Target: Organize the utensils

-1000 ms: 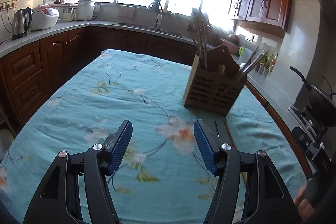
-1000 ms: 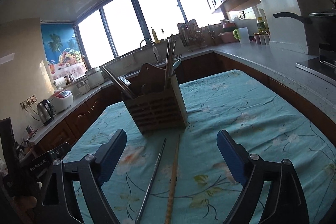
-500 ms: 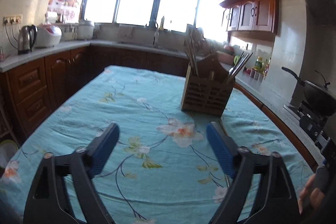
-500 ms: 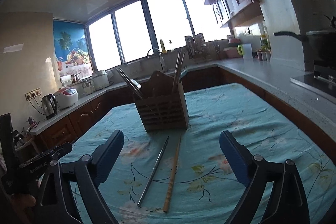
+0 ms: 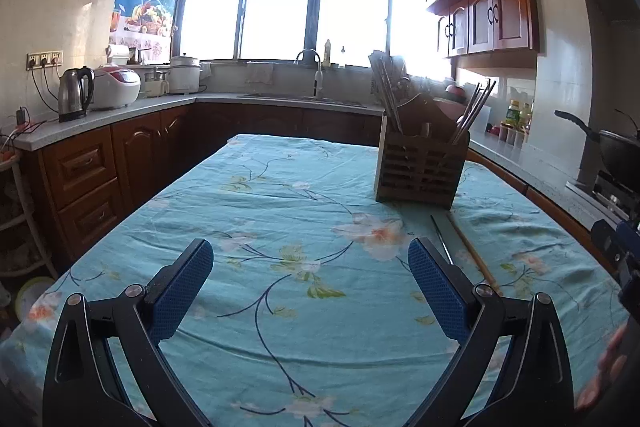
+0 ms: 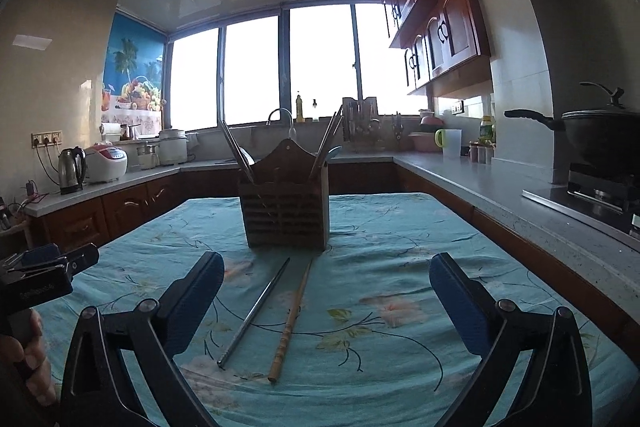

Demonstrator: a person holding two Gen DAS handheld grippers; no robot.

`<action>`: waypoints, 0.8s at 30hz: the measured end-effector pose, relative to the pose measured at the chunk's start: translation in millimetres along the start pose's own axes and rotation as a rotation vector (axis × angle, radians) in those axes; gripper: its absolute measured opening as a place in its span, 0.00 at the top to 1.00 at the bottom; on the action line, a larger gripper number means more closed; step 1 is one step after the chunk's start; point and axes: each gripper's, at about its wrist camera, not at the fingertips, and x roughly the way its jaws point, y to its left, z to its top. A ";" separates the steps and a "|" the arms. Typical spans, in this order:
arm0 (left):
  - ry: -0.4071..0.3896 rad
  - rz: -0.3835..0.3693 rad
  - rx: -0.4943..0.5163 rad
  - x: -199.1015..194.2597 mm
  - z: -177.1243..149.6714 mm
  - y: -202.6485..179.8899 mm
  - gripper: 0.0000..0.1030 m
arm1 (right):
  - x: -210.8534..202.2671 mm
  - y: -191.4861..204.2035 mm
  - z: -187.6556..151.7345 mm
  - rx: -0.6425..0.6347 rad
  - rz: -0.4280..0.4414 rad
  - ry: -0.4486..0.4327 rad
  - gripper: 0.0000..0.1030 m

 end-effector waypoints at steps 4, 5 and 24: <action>0.008 0.009 0.018 1.0 -4.6 -4.5 0.03 | -2.6 -2.1 0.6 0.010 -0.001 0.006 0.00; 0.007 0.013 0.024 0.2 -5.1 -6.1 0.03 | -2.9 -2.8 0.5 0.010 -0.002 0.007 0.00; 0.001 0.032 0.089 -2.7 -7.7 -19.4 0.03 | -5.6 -12.6 -4.0 0.045 0.007 0.019 0.00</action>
